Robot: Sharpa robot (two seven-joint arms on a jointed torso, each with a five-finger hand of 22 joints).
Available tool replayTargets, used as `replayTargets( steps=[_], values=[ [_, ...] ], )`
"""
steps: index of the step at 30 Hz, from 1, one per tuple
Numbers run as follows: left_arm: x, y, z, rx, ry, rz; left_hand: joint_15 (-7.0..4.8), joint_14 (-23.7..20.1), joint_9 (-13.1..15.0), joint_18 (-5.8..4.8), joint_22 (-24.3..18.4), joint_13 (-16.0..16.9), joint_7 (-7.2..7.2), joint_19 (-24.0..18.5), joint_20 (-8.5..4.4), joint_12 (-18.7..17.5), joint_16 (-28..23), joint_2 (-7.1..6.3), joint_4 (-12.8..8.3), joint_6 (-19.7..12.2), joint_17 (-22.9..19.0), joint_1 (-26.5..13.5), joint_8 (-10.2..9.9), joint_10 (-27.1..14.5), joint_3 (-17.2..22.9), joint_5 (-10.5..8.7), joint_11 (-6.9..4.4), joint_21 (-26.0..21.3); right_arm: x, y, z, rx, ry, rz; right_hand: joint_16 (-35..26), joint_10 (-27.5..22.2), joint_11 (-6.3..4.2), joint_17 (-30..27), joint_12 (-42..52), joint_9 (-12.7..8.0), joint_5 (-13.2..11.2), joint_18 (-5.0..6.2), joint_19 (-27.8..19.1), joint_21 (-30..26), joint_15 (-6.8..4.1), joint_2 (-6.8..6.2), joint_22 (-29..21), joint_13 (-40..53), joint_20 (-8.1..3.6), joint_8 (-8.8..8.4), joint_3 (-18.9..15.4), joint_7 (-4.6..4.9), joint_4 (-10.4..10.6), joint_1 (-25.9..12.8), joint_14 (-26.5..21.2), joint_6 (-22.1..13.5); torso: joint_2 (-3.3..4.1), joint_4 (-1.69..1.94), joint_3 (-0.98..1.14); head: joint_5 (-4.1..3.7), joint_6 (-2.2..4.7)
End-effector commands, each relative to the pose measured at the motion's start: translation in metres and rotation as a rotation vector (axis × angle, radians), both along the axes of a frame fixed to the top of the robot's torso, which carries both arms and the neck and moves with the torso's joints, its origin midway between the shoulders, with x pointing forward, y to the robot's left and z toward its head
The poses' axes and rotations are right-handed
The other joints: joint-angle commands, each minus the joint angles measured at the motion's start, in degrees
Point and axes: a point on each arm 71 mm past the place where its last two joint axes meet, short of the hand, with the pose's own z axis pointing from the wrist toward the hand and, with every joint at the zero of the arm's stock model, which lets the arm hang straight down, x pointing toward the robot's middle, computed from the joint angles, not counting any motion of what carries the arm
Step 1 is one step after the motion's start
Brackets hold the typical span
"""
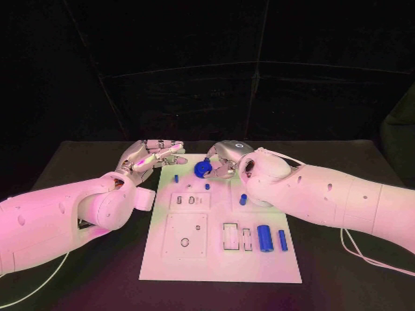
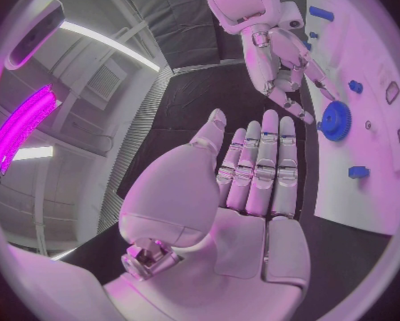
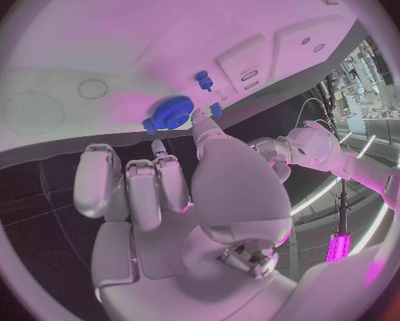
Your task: Assemble the parts on the task board
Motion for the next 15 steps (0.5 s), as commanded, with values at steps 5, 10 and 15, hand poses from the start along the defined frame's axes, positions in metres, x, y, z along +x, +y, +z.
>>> replayTargets(
  steps=[5, 10, 15],
  values=[
    [-0.001, 0.004, 0.002, -0.006, -0.005, -0.003, 0.06, 0.23, -0.06, 0.39, -0.06, -0.07, 0.37, 0.31, 0.02, -0.16, -0.37, 0.30, -0.34, -0.20, 0.06, -0.42, -0.21, -0.09, -0.08, -0.25, 0.49, -0.25, -0.006, -0.013, 0.003, 0.066, 0.042, 0.027, 0.44, 1.70, 0.13, 9.40, 0.61, 0.06, 1.59, -0.56, 0.55, 0.50, 0.36, 1.27, 0.81, 7.87, 0.24, 0.33, -0.87, -0.22, 0.30, 0.84, 4.71, 1.65, -0.04, -0.82, 0.06, 0.45, 0.20],
    [0.000, 0.002, 0.002, -0.007, -0.006, -0.005, 0.07, 0.23, -0.06, 0.39, -0.08, -0.07, 0.37, 0.32, 0.03, -0.21, -0.41, 0.34, -0.41, -0.21, 0.07, -0.37, -0.25, -0.10, -0.04, -0.26, 0.49, -0.28, -0.009, -0.009, -0.001, 0.050, 0.103, 0.054, 0.51, 1.95, -0.49, 9.57, 0.87, -0.32, 1.83, -0.55, 0.58, 0.57, -0.09, 2.19, 0.89, 8.18, -0.02, -0.40, -1.43, -1.04, 0.91, 0.67, 4.74, -0.77, 0.03, -0.64, 0.13, 0.32, 0.24],
    [0.000, 0.001, 0.001, -0.007, -0.006, -0.007, 0.07, 0.23, -0.06, 0.39, -0.08, -0.07, 0.37, 0.32, 0.03, -0.21, -0.41, 0.34, -0.41, -0.21, 0.07, -0.37, -0.25, -0.10, -0.04, -0.26, 0.49, -0.28, -0.008, -0.001, -0.004, 0.033, 0.136, 0.068, 0.50, 2.10, -2.09, 9.59, 0.90, -0.62, 1.64, -0.56, 0.65, 0.65, -1.44, 2.93, 1.06, 8.30, -1.19, -1.10, -2.37, -2.61, 1.26, 0.83, 4.75, -2.65, 0.02, -0.55, 0.04, 0.39, -0.04]
  ],
)
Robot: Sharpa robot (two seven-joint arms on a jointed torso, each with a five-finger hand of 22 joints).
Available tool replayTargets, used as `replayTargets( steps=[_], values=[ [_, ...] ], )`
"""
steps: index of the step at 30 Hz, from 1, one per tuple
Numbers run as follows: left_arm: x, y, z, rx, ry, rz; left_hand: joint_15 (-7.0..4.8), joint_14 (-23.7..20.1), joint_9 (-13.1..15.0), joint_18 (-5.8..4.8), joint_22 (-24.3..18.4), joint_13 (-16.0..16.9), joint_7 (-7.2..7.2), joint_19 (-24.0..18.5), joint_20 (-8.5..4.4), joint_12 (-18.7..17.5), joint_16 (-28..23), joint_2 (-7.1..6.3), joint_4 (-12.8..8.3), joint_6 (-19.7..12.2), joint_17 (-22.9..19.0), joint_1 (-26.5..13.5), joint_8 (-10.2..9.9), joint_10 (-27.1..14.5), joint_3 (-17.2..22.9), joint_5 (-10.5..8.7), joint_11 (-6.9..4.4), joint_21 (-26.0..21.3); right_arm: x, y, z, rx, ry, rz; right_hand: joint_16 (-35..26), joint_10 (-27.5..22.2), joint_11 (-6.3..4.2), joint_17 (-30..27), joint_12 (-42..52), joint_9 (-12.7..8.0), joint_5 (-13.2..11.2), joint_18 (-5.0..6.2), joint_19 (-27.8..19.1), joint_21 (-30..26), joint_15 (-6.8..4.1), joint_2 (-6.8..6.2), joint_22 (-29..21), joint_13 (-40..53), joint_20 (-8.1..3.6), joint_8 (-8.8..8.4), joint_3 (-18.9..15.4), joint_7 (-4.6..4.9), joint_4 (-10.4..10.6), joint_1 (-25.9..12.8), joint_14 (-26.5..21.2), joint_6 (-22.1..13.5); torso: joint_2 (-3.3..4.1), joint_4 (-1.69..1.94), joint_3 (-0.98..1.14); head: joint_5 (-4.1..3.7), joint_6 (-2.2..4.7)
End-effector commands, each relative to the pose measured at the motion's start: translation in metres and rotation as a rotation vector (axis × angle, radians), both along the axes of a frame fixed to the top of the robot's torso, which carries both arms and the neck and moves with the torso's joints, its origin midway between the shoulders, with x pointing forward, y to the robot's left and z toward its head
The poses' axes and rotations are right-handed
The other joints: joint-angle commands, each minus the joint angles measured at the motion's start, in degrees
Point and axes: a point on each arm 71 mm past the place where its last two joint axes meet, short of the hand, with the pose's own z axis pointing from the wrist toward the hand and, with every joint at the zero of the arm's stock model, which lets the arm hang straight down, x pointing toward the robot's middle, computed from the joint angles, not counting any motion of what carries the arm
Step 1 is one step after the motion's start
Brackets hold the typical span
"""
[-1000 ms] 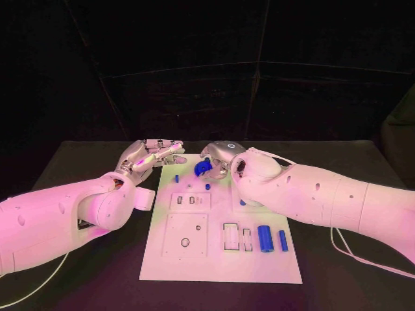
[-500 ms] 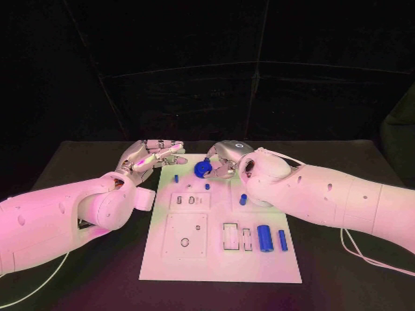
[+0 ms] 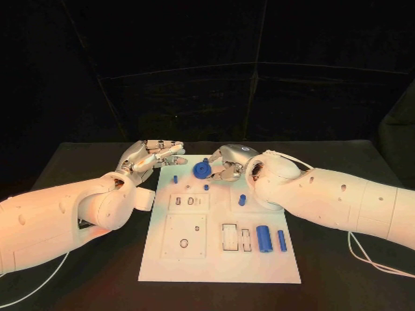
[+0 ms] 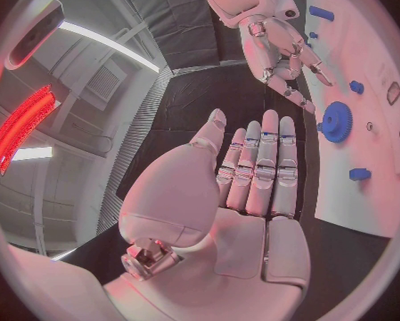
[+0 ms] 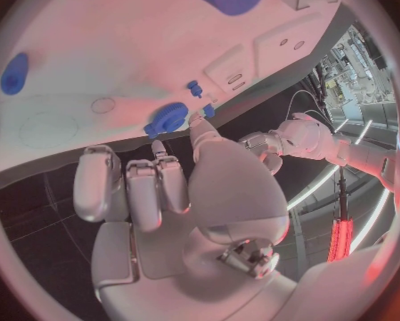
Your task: Assemble the parts on the task board
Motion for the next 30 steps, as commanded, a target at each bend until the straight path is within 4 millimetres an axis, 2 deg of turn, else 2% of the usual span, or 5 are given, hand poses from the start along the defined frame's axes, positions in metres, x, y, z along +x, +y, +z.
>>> replayTargets(
  steps=[1, 12, 16, 20, 30],
  values=[
    [0.000, -0.001, 0.001, -0.009, -0.007, -0.012, 0.07, 0.23, -0.06, 0.40, -0.09, -0.08, 0.37, 0.32, 0.03, -0.21, -0.20, 0.34, -0.42, -0.21, 0.08, -0.37, -0.25, -0.10, -0.04, -0.26, 0.49, -0.28, 0.000, 0.005, -0.003, -0.011, 0.060, 0.033, 0.26, 1.99, -0.39, 9.59, 0.31, -0.11, 0.00, -0.56, 0.13, 0.26, -0.53, 0.52, 0.07, 8.29, -0.51, -0.37, -0.47, -0.23, 0.08, 0.09, 4.82, -0.81, 0.06, 0.13, -0.06, -0.01, -0.24],
    [0.001, -0.002, 0.001, -0.008, -0.006, -0.011, 0.07, 0.23, -0.06, 0.40, -0.09, -0.08, 0.37, 0.32, 0.03, -0.21, -0.20, 0.34, -0.42, -0.21, 0.08, -0.37, -0.25, -0.10, -0.04, -0.26, 0.49, -0.28, 0.005, 0.014, -0.007, -0.037, 0.096, 0.027, 0.22, 2.04, -1.04, 9.54, 0.27, -0.29, -0.31, -0.59, 0.16, 0.26, -1.16, 0.98, 0.11, 8.34, -1.14, -0.61, -1.17, -0.52, 0.41, -0.03, 4.81, -2.81, 0.00, -0.01, -0.12, 0.26, -0.43],
    [0.001, -0.002, 0.001, -0.007, -0.005, -0.011, 0.07, 0.26, -0.05, 0.40, -0.11, -0.07, 0.36, 0.34, 0.03, -0.24, -0.24, 0.36, -0.49, -0.21, 0.10, -0.34, -0.27, -0.09, -0.01, -0.26, 0.49, -0.30, 0.008, 0.014, -0.010, -0.049, 0.116, 0.011, 0.25, 2.08, -1.41, 9.68, 0.17, -0.37, -0.85, -0.63, 0.22, 0.26, -1.57, 2.66, 0.16, 8.36, -1.71, -0.65, -3.97, -0.65, 4.26, -4.18, 4.85, -5.03, 0.00, 0.10, -0.09, 0.24, -0.43],
    [0.001, -0.001, 0.001, -0.007, -0.005, -0.009, 0.07, 0.26, -0.05, 0.40, -0.11, -0.07, 0.36, 0.34, 0.03, -0.24, -0.24, 0.36, -0.49, -0.21, 0.10, -0.34, -0.27, -0.09, -0.01, -0.26, 0.49, -0.30, 0.009, 0.013, -0.009, -0.037, 0.106, -0.002, 0.24, 2.09, -1.22, 9.67, 0.13, -0.38, 0.43, -0.64, 0.23, 0.24, -1.47, 3.10, 0.14, 8.38, -1.70, -0.66, -4.86, -0.58, 4.85, -4.33, 4.86, -5.58, -0.02, -0.06, -0.03, 0.38, -0.44],
    [0.000, 0.000, 0.001, -0.005, -0.003, -0.007, 0.07, 0.26, -0.05, 0.40, -0.11, -0.07, 0.36, 0.34, 0.03, -0.24, -0.24, 0.36, -0.49, -0.21, 0.10, -0.34, -0.27, -0.09, -0.01, -0.26, 0.49, -0.30, 0.005, -0.003, 0.010, 0.242, -0.026, 0.044, 0.36, 2.42, 0.02, 10.05, 0.49, 0.20, 3.02, -0.76, 0.55, 0.46, -0.42, 4.45, 0.67, 8.89, -0.82, 0.23, -5.19, 0.24, 2.57, 0.33, 4.94, 0.80, -0.06, -0.28, 0.00, 0.53, -0.25]
  ],
)
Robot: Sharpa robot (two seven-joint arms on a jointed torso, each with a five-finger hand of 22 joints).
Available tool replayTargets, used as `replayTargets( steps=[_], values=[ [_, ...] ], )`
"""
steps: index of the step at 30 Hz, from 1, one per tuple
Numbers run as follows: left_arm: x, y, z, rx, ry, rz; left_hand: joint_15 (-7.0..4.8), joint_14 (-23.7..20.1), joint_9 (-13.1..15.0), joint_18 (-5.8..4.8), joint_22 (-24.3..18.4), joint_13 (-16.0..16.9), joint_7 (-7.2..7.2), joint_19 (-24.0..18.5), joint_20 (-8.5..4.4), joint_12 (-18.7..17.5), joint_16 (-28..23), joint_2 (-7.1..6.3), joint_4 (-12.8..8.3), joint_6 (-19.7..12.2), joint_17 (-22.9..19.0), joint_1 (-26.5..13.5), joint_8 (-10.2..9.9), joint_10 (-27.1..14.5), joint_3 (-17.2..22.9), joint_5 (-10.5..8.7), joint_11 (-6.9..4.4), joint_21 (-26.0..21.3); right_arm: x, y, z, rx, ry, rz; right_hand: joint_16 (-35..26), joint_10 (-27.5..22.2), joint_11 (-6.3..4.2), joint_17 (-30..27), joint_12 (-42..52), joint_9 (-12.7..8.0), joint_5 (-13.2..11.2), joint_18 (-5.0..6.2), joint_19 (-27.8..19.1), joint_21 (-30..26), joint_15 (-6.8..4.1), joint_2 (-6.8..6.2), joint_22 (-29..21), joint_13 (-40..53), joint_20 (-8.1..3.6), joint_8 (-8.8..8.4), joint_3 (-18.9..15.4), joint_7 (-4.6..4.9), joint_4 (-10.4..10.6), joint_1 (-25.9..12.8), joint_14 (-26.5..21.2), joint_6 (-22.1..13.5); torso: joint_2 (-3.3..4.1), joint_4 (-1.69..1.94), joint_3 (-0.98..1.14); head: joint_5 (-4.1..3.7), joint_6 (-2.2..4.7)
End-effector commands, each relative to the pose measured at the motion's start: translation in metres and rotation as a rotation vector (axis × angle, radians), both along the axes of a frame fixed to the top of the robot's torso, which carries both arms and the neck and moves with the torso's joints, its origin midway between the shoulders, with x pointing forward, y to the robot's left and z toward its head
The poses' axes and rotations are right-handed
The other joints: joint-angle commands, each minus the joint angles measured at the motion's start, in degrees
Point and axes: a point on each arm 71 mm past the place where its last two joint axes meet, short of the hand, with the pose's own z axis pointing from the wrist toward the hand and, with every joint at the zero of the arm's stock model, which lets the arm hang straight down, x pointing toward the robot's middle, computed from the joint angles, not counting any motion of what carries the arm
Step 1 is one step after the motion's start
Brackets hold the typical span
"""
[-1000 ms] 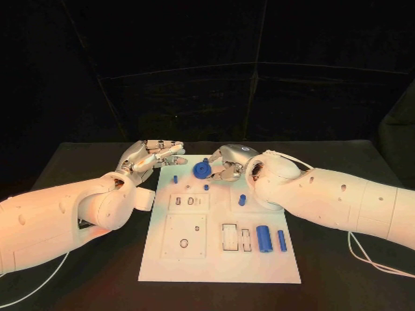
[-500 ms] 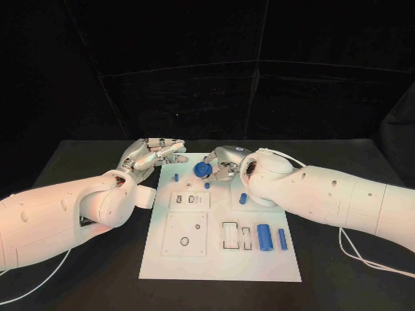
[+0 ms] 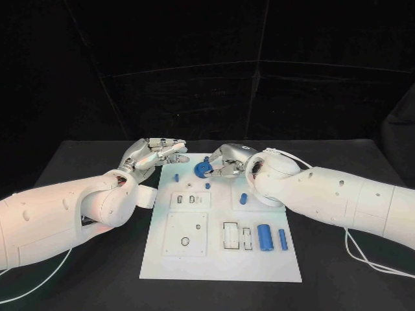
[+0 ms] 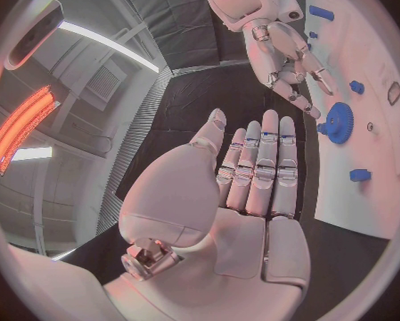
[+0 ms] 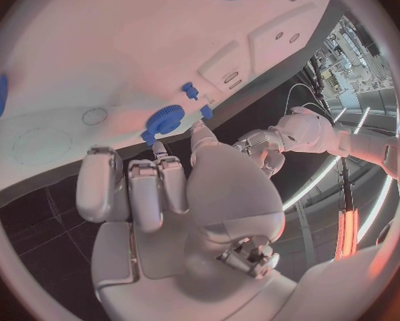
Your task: Assemble the parts on the task board
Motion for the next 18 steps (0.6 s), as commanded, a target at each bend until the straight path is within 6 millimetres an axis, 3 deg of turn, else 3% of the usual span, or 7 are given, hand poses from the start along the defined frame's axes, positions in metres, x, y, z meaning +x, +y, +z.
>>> replayTargets(
  steps=[1, 5, 9, 10, 14, 18],
  values=[
    [0.000, 0.000, 0.002, -0.007, -0.004, -0.009, 0.07, 0.26, -0.07, 0.40, -0.06, -0.08, 0.36, 0.34, 0.03, -0.24, -0.24, 0.36, -0.33, -0.21, 0.05, -0.34, -0.27, -0.09, 0.14, -0.26, 0.49, -0.30, -0.003, -0.008, 0.015, 0.230, -0.079, 0.039, 0.38, 2.55, 0.57, 10.12, 0.32, 0.13, 0.20, -0.78, 0.25, 0.24, 0.57, 0.21, 0.22, 8.92, 0.54, 0.27, 0.13, 0.28, -0.83, 1.23, 5.00, 1.81, -0.06, -0.13, 0.01, -0.05, 0.22],
    [-0.001, 0.001, 0.002, -0.006, -0.004, -0.007, 0.07, 0.26, -0.07, 0.40, -0.06, -0.08, 0.36, 0.34, 0.03, -0.24, -0.24, 0.36, -0.33, -0.21, 0.05, -0.34, -0.27, -0.09, 0.14, -0.26, 0.49, -0.30, -0.006, -0.029, 0.019, 0.318, -0.078, 0.034, 0.39, 2.55, 0.91, 10.14, 0.32, 0.41, 0.27, -0.78, 0.26, 0.28, 0.87, 0.36, 0.28, 8.95, 0.83, 0.76, 0.45, 0.66, -2.07, 2.76, 5.00, 5.51, -0.12, -0.34, -0.01, -0.05, 0.30],
    [-0.001, 0.002, 0.002, -0.006, -0.004, -0.005, 0.07, 0.26, -0.07, 0.40, -0.06, -0.08, 0.36, 0.34, 0.03, -0.24, -0.24, 0.36, -0.33, -0.21, 0.05, -0.34, -0.27, -0.09, 0.14, -0.26, 0.49, -0.30, -0.008, -0.060, 0.021, 0.354, -0.063, -0.002, 0.36, 2.43, 1.21, 10.04, 0.12, 0.68, -1.87, -0.75, 0.16, 0.25, 1.11, 0.47, 0.18, 8.80, 1.08, 1.38, 1.34, 0.93, -4.17, 5.12, 4.97, 9.57, -0.13, -0.48, 0.07, 0.00, 0.44],
    [-0.001, 0.002, 0.002, -0.006, -0.004, -0.006, 0.07, 0.27, -0.07, 0.40, -0.07, -0.08, 0.38, 0.36, 0.03, -0.27, -0.27, 0.38, -0.38, -0.22, 0.06, -0.33, -0.30, -0.09, 0.16, -0.26, 0.50, -0.32, -0.008, -0.071, 0.021, 0.353, -0.053, -0.017, 0.33, 2.38, 1.22, 9.96, 0.03, 0.67, -3.02, -0.74, 0.11, 0.22, 1.13, 0.01, 0.12, 8.73, 1.16, 1.43, 1.50, 1.00, -5.11, 6.07, 4.95, 9.96, -0.15, -0.51, 0.07, -0.06, 0.44],
    [-0.001, 0.001, 0.002, -0.007, -0.005, -0.007, 0.07, 0.28, -0.06, 0.40, -0.08, -0.08, 0.39, 0.37, 0.04, -0.30, -0.29, 0.39, -0.41, -0.24, 0.07, -0.32, -0.32, -0.10, 0.17, -0.26, 0.50, -0.33, -0.009, -0.105, 0.019, 0.326, -0.018, -0.052, 0.26, 2.15, 1.25, 9.81, -0.33, 0.43, -2.02, -0.70, -0.04, 0.16, 1.16, -1.70, -0.02, 8.46, 1.27, 1.11, 2.46, 1.05, -9.21, 9.69, 4.90, 10.79, -0.21, -0.77, -0.03, -0.81, 0.61],
    [-0.002, 0.002, 0.002, -0.013, -0.008, -0.014, 0.07, 0.30, -0.06, 0.40, -0.10, -0.07, 0.37, 0.39, 0.04, -0.32, -0.32, 0.43, -0.48, -0.23, 0.08, -0.26, -0.33, -0.08, 0.21, -0.26, 0.49, -0.35, -0.014, -0.138, 0.017, 0.285, 0.007, -0.069, 0.11, 1.79, 1.19, 9.39, -0.89, 0.30, -1.01, -0.61, -0.30, -0.02, 1.17, -3.34, -0.42, 7.98, 1.25, 0.74, 1.75, 0.96, -10.18, 9.30, 4.81, 10.83, -0.15, -1.32, 0.17, -0.83, 0.60]
  ],
)
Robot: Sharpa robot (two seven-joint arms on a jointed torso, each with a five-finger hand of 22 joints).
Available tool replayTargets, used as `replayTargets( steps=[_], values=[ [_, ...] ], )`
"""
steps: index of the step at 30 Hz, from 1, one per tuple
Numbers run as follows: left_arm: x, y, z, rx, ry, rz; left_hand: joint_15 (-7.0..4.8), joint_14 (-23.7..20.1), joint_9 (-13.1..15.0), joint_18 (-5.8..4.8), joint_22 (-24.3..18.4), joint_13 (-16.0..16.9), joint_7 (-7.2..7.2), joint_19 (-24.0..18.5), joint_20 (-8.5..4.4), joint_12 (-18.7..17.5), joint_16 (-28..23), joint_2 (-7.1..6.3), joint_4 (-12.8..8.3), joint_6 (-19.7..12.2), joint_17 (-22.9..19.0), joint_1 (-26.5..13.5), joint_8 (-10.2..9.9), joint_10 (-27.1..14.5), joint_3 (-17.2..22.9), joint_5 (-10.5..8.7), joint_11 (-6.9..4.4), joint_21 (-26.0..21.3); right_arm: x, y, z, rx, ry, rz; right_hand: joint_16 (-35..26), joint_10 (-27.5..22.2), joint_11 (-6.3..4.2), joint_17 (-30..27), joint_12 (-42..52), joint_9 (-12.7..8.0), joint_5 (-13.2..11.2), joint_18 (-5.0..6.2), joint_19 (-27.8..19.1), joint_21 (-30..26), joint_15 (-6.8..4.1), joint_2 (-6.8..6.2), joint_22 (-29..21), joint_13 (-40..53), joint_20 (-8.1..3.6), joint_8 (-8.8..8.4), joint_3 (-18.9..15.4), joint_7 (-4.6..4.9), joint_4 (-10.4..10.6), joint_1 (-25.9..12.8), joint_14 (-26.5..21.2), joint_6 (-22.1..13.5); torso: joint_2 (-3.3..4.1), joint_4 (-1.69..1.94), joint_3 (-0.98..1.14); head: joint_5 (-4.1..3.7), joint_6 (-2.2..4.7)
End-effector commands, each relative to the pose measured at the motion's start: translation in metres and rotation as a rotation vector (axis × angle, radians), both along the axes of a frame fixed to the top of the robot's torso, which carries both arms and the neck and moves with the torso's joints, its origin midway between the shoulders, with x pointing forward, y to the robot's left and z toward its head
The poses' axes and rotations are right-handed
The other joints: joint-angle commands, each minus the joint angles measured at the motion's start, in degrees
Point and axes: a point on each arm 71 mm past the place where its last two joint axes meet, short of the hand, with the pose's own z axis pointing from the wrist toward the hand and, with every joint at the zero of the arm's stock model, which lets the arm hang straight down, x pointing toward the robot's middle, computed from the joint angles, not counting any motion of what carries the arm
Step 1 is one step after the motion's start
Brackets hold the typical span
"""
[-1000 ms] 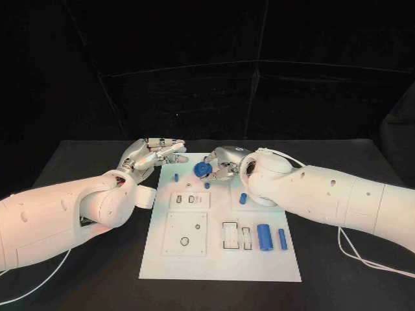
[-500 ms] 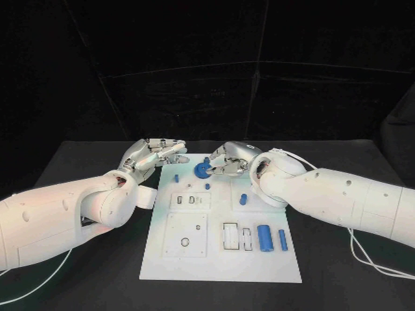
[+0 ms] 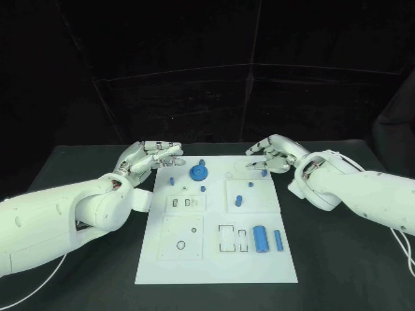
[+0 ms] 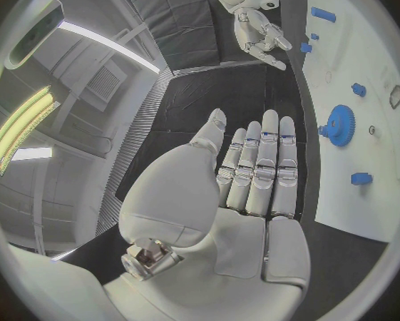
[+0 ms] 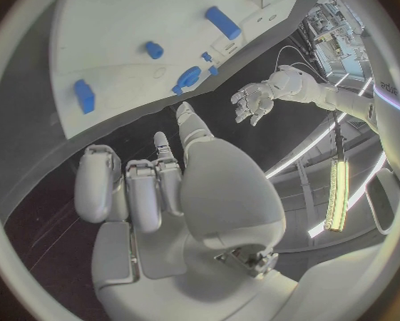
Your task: Assemble the parts on the task board
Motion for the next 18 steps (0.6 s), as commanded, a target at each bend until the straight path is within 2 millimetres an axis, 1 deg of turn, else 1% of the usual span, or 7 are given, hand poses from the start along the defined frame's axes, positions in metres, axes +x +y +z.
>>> replayTargets(
  steps=[1, 5, 6, 7, 9, 14, 18],
  values=[
    [-0.001, -0.001, 0.002, -0.015, -0.010, -0.021, 0.07, 0.31, -0.06, 0.40, -0.05, -0.08, 0.16, 0.39, 0.04, -0.32, -0.32, 0.43, -0.32, -0.02, 0.09, -0.26, -0.33, 0.13, 0.05, -0.26, 0.28, -0.35, -0.004, -0.011, 0.000, 0.013, 0.034, 0.040, 0.06, 1.67, 0.36, 9.29, -0.43, -0.11, 1.31, -0.58, -0.27, -0.10, 0.27, -1.55, -0.29, 7.73, 0.12, -0.61, -0.72, -0.15, -0.40, -0.95, 4.85, 0.22, 0.05, -0.65, 0.20, 0.01, 0.01],
    [-0.001, 0.000, 0.001, -0.018, -0.012, -0.025, -0.03, 0.46, 0.07, 0.43, -0.17, 0.04, -0.12, 0.51, 0.00, -0.13, -0.53, 0.36, -0.61, 0.70, 0.19, -0.37, -0.08, 0.99, -0.02, -0.26, 0.01, -0.48, -0.003, -0.029, -0.001, -0.008, 0.040, 0.025, 0.03, 1.47, 0.39, 9.24, -0.72, -0.19, 1.75, -0.54, -0.40, -0.20, 0.31, -2.17, -0.49, 7.49, 0.13, -0.97, -1.16, -0.12, -0.80, -1.15, 4.84, -0.26, 0.02, -0.98, 0.55, -0.43, 0.30],
    [-0.001, 0.000, 0.001, -0.018, -0.012, -0.026, -0.03, 0.46, 0.07, 0.43, -0.17, 0.04, -0.12, 0.51, 0.00, -0.13, -0.53, 0.36, -0.61, 0.70, 0.19, -0.37, -0.08, 0.99, -0.02, -0.26, 0.01, -0.48, -0.002, -0.034, -0.002, -0.013, 0.040, 0.019, 0.03, 1.44, 0.40, 9.24, -0.76, -0.20, 1.80, -0.54, -0.41, -0.21, 0.32, -2.24, -0.50, 7.45, 0.14, -1.05, -1.21, -0.10, -0.88, -1.16, 4.84, -0.41, -0.05, -0.75, 0.48, -0.75, 0.26],
    [-0.001, -0.001, 0.001, -0.019, -0.012, -0.027, -0.03, 0.46, 0.07, 0.43, -0.17, 0.05, -0.12, 0.51, 0.00, -0.13, -0.54, 0.36, -0.61, 0.71, 0.19, -0.37, -0.08, 1.00, -0.03, -0.26, 0.00, -0.48, -0.001, -0.038, -0.002, -0.019, 0.040, 0.013, 0.02, 1.41, 0.40, 9.21, -0.80, -0.21, 1.83, -0.55, -0.41, -0.21, 0.32, -2.25, -0.49, 7.42, 0.14, -1.07, -1.22, -0.10, -0.93, -1.13, 4.84, -0.48, -0.05, -0.74, 0.54, -0.86, 0.20],
    [-0.001, -0.001, 0.001, -0.020, -0.012, -0.030, -0.04, 0.47, 0.07, 0.43, -0.18, 0.05, -0.15, 0.52, 0.00, -0.13, -0.55, 0.36, -0.63, 0.75, 0.20, -0.38, -0.07, 1.05, -0.03, -0.27, -0.01, -0.49, 0.003, -0.048, -0.004, -0.035, 0.039, -0.001, 0.00, 1.37, 0.40, 9.17, -0.85, -0.21, 1.98, -0.54, -0.44, -0.23, 0.33, -2.29, -0.53, 7.39, 0.15, -1.12, -1.19, -0.10, -1.21, -0.93, 4.83, -0.69, 0.05, -0.40, 0.36, -1.07, 0.19],
    [-0.001, -0.001, -0.001, -0.019, -0.010, -0.028, -0.04, 0.47, 0.07, 0.43, -0.18, 0.04, -0.16, 0.53, 0.00, -0.14, -0.57, 0.36, -0.65, 0.76, 0.20, -0.38, -0.08, 1.05, -0.03, -0.26, -0.01, -0.49, 0.008, -0.059, -0.006, -0.054, 0.039, -0.014, -0.02, 1.34, 0.39, 9.14, -0.89, -0.17, 2.29, -0.52, -0.50, -0.28, 0.33, -2.15, -0.62, 7.37, 0.16, -1.07, -0.97, -0.11, -1.79, -0.38, 4.82, -0.78, 0.06, -0.21, 0.63, -0.97, 0.01],
    [0.000, -0.001, -0.002, -0.017, -0.008, -0.027, -0.04, 0.47, 0.07, 0.43, -0.18, 0.04, -0.17, 0.53, -0.01, -0.14, -0.57, 0.36, -0.66, 0.76, 0.20, -0.38, -0.08, 1.05, -0.03, -0.26, -0.01, -0.50, 0.012, -0.060, -0.008, -0.070, 0.036, -0.013, -0.05, 1.28, 0.38, 9.06, -0.98, -0.15, 2.54, -0.51, -0.53, -0.31, 0.32, -2.10, -0.68, 7.30, 0.16, -1.04, -0.91, -0.11, -1.98, -0.27, 4.80, -0.78, 0.07, -0.29, 0.73, -1.01, -0.07]
  ],
)
